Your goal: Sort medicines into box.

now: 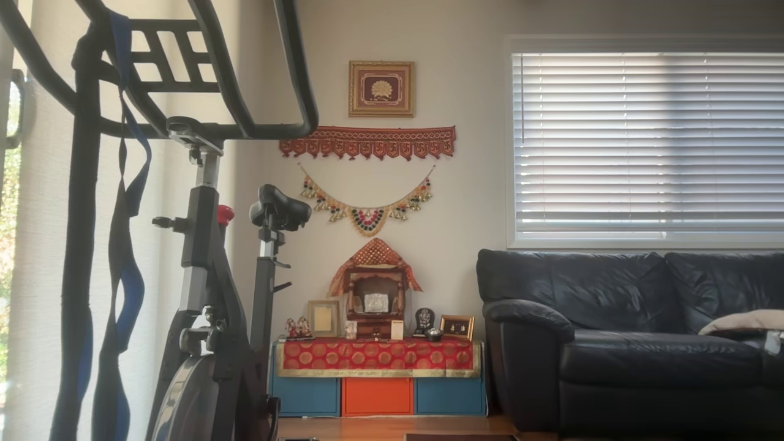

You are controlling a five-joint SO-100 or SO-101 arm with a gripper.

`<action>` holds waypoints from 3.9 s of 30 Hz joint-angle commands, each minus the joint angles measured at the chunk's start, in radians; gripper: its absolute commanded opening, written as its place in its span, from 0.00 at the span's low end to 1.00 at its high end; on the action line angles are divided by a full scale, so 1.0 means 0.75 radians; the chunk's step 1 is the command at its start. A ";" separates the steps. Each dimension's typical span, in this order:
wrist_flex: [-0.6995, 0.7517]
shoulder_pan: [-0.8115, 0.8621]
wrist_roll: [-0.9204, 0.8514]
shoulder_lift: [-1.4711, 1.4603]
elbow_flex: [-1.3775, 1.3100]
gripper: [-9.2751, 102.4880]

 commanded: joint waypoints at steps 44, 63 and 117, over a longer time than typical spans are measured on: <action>-0.395 -0.067 -0.014 -0.233 0.180 0.28; -0.260 -0.053 0.063 -0.331 -0.035 0.28; -0.427 0.082 0.006 -0.352 -0.127 0.25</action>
